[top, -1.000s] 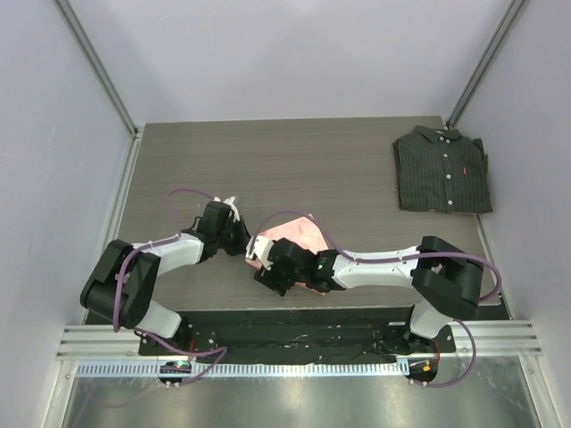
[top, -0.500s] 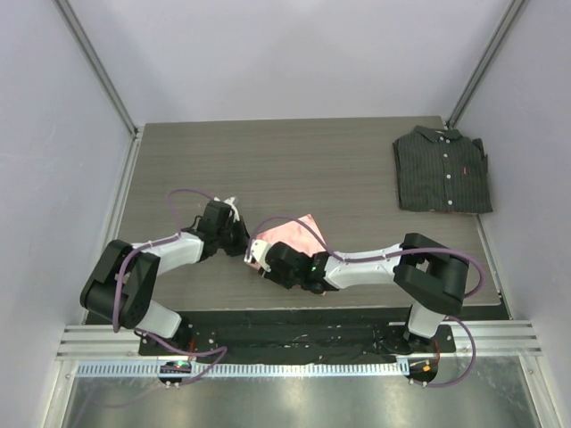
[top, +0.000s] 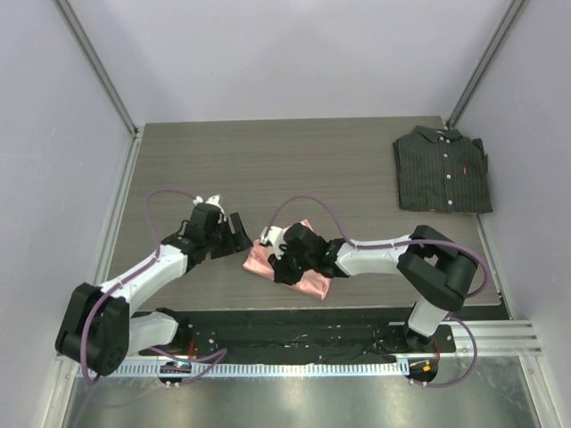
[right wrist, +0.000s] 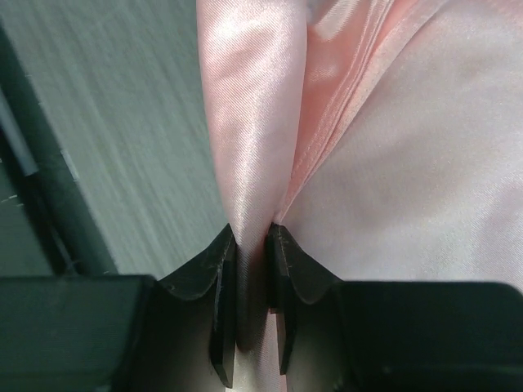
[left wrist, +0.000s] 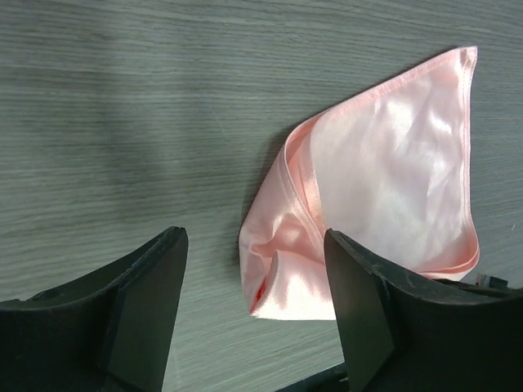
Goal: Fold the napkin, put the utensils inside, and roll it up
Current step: Roll the napkin with the utensil
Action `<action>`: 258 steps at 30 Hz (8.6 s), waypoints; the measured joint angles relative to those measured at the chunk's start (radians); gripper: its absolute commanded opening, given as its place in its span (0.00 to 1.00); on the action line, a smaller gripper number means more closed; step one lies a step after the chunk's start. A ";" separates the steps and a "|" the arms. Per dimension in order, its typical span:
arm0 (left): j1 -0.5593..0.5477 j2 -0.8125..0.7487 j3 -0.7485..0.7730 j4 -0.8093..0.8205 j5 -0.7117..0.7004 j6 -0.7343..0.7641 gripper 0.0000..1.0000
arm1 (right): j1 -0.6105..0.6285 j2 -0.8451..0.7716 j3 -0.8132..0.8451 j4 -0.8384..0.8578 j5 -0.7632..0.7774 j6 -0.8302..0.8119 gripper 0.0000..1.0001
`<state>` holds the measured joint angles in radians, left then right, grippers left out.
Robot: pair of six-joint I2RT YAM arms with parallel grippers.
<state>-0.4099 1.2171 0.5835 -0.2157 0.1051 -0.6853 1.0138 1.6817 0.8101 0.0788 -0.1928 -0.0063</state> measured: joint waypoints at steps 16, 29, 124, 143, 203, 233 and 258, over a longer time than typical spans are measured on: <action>0.000 -0.194 -0.192 0.154 0.147 -0.019 0.54 | -0.235 0.117 -0.069 0.195 -0.566 0.232 0.23; 0.000 0.005 -0.239 0.391 0.239 -0.053 0.20 | -0.296 0.206 -0.069 0.306 -0.726 0.306 0.27; 0.000 0.013 -0.143 0.180 0.146 0.019 0.00 | -0.266 0.230 0.123 -0.038 -0.679 0.144 0.25; 0.000 0.168 -0.057 0.172 0.177 0.013 0.00 | -0.135 0.008 0.203 -0.346 -0.196 -0.010 0.63; 0.001 -0.117 -0.187 0.151 0.132 0.005 0.48 | -0.272 0.290 0.079 0.157 -0.798 0.248 0.22; 0.001 0.135 -0.019 0.018 0.137 -0.010 0.00 | 0.039 -0.124 0.105 -0.147 0.072 -0.063 0.65; 0.001 0.152 0.002 -0.021 0.146 -0.006 0.32 | 0.124 0.056 0.130 -0.155 0.289 -0.179 0.33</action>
<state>-0.4091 1.3693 0.5858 -0.2367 0.2516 -0.6914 1.1381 1.7382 0.9405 -0.0765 0.0963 -0.1856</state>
